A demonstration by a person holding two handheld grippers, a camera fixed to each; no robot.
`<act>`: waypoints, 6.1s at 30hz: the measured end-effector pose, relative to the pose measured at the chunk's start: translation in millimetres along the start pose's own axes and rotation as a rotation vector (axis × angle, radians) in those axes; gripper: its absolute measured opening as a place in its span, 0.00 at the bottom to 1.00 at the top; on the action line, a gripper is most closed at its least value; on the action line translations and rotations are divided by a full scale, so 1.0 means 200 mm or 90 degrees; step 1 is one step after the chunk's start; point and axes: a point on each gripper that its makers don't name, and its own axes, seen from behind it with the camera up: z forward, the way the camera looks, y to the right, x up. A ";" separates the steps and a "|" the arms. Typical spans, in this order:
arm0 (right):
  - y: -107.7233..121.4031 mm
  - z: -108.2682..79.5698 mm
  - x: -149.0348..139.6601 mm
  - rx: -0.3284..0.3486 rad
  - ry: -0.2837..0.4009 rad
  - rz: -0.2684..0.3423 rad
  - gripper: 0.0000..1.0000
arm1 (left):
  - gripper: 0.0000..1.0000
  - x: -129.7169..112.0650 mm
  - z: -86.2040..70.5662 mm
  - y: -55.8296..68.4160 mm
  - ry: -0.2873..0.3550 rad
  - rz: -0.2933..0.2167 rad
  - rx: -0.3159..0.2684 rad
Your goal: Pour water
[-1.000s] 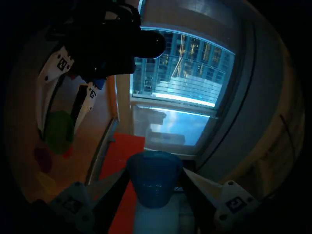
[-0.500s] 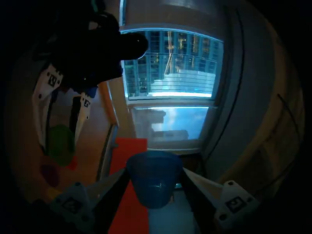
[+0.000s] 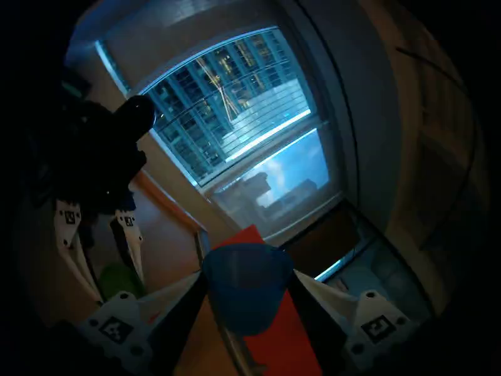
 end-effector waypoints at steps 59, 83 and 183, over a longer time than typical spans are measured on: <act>-0.05 -0.32 -0.24 0.033 -0.017 0.515 0.90 | 0.88 -0.02 -0.03 -0.09 -0.027 0.028 0.034; -0.07 -0.51 -0.48 -0.011 -0.047 0.543 0.91 | 0.88 -0.05 -0.05 -0.13 -0.044 0.029 0.053; -1.06 -0.62 -1.28 0.211 -0.326 0.544 0.92 | 0.89 -0.98 0.03 -0.13 -0.315 -0.015 -0.011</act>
